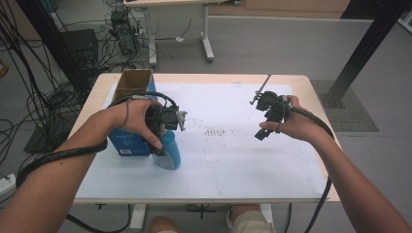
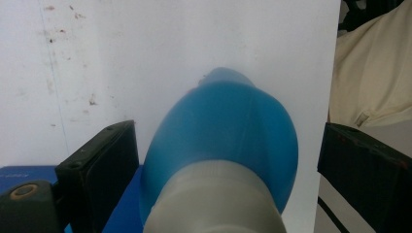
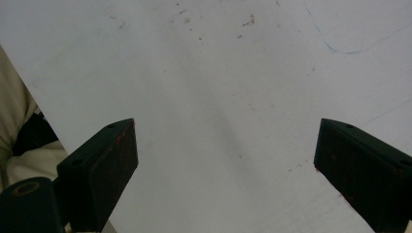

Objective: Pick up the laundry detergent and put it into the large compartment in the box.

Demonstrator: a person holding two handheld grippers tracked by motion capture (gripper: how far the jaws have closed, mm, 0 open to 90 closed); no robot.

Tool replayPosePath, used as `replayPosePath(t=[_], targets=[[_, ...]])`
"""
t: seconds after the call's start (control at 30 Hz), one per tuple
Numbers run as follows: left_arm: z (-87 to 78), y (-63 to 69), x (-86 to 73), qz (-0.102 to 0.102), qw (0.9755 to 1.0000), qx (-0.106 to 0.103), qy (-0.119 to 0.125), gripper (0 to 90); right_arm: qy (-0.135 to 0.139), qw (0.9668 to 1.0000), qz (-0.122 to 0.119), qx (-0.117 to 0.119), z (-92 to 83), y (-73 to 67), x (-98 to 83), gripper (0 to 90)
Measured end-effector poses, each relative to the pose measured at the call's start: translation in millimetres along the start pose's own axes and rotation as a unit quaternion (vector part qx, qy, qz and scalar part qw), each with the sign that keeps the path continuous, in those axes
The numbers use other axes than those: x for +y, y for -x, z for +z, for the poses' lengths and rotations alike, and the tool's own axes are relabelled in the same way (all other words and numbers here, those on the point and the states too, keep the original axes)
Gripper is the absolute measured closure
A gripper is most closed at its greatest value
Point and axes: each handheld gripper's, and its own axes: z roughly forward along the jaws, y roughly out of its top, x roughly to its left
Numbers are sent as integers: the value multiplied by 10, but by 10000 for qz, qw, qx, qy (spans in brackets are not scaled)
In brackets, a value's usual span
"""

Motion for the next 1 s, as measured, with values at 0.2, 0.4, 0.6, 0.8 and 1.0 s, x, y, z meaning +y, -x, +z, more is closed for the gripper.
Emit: replayPosePath(t=[0.2, 0.4, 0.6, 0.8, 1.0], targets=[[5, -1, 7, -4, 10000, -4, -8, 83, 2, 10000, -10, 6, 5, 5, -5, 89], [-7, -4, 0, -12, 10000, 4, 20, 86, 11, 10000, 9, 10, 8, 8, -7, 89], [5, 1, 2, 3, 10000, 9, 33, 86, 17, 10000, -3, 12, 8, 7, -8, 89], [6, 12, 7, 56, 10000, 49, 0, 112, 15, 10000, 7, 22, 20, 10, -11, 89], [7, 17, 4, 114, 9999, 74, -52, 130, 11, 10000, 9, 24, 26, 10, -5, 89]])
